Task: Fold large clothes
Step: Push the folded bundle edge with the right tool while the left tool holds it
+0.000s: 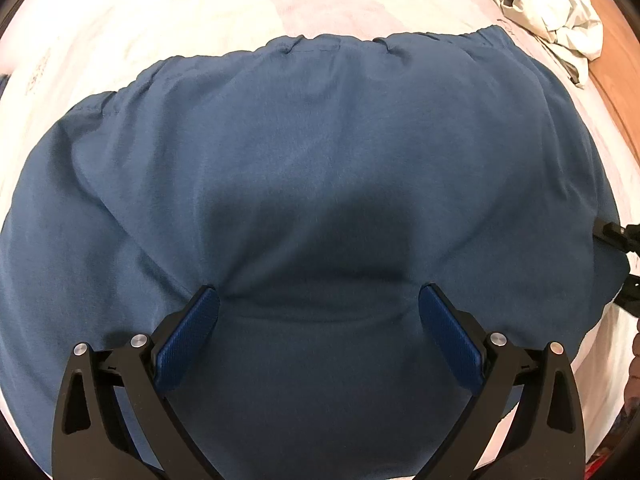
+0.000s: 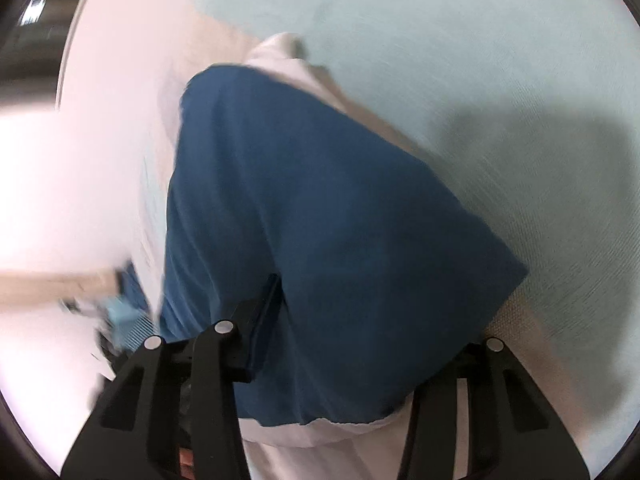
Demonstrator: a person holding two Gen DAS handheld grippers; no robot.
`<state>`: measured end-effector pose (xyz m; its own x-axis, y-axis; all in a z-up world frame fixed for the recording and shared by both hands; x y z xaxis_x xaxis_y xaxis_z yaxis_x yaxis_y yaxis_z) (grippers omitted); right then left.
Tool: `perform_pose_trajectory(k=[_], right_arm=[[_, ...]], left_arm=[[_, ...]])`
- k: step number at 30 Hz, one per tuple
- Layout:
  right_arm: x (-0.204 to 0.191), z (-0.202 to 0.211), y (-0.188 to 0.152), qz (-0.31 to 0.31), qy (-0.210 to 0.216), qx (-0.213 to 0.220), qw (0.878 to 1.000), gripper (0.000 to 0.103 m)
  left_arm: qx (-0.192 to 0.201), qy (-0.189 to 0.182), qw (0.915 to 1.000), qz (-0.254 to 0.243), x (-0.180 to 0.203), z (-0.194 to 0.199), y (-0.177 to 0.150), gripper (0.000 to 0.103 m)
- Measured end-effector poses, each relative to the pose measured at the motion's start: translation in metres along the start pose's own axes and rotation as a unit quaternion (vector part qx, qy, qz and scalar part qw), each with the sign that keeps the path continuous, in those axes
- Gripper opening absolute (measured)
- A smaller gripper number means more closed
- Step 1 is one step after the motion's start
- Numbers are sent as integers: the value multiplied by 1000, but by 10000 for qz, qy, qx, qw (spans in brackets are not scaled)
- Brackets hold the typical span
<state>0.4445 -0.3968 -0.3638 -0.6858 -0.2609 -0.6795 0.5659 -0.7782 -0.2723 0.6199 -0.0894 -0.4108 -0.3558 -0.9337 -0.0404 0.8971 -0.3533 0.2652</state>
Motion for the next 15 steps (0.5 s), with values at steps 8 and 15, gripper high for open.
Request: perform_pose_trajectory(k=[8,15], right_arm=[[0,-7,-6,-258,-51,-246,9994,47],[-11,-15,-11,-191,-140,-525,9983,80]], left_arm=[[-4,-13,10000,-11,1,-2,-1,98],[17,1,10000,-4,-1,-3,-3,98]])
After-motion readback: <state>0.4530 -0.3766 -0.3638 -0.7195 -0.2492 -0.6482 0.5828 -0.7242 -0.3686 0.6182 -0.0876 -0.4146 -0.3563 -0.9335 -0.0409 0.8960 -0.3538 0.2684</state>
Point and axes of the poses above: each gripper's, at about its wrist camera, not at the fingertips, and z roughly against the way its jaws point, x to its right, y to its top, the point moved 10 cm from there along -z, roughly the way its jaws point, and after that the axes turned 15 degrees about -z, right-handed, at the moved point
